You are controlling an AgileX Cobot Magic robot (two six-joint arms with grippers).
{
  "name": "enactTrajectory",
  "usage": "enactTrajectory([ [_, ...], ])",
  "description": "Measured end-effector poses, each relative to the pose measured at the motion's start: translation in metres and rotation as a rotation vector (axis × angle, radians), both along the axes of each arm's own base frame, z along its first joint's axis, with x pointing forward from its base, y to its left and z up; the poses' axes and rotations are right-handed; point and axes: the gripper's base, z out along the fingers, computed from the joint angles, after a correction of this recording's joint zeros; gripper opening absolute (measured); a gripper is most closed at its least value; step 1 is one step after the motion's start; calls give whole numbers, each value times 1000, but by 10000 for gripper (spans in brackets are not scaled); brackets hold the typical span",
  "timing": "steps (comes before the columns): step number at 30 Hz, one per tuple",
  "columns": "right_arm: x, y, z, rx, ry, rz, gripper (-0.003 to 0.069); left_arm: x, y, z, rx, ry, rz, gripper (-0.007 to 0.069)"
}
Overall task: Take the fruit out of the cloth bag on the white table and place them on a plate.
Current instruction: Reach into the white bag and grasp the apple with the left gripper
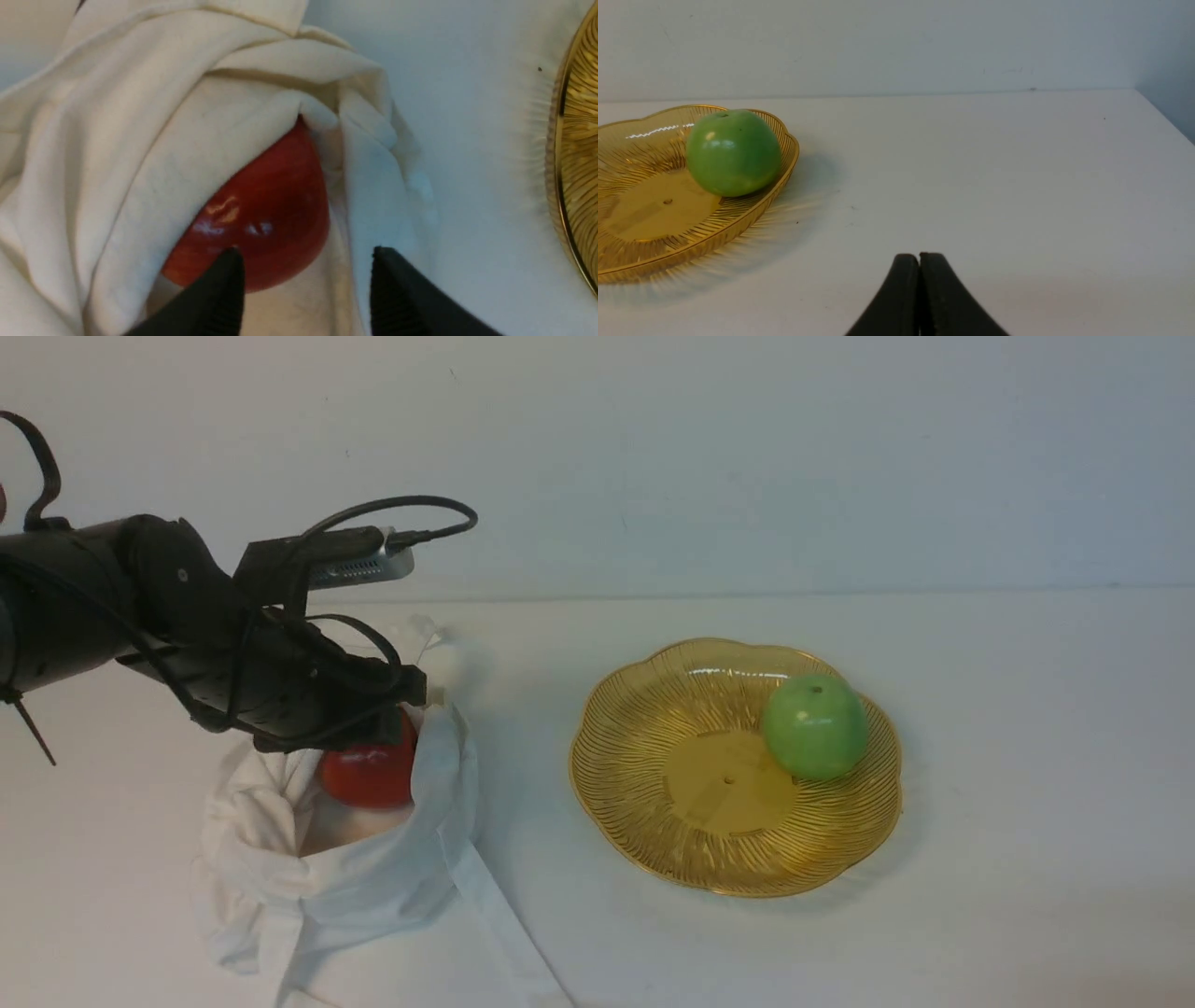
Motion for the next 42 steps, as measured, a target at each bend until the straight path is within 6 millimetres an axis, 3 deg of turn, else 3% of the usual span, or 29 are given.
enactTrajectory([
  [4, 0, 0, 0, 0, 0, 0, -15, 2, 0, -8, -3, 27, 13, 577],
  [9, 0, 0, 0, 0, 0, 0, -15, 4, -1, -15, 0, 45, 14, 680],
  [26, 0, 0, 0, 0, 0, 0, -15, 6, 8, -28, 126, 70, -14, 685],
  [36, 0, 0, 0, 0, 0, 0, -15, 14, 10, -18, 112, 48, 59, 685],
  [42, 0, 0, 0, 0, 0, 0, -15, 18, 23, -14, 111, 55, 95, 685],
])
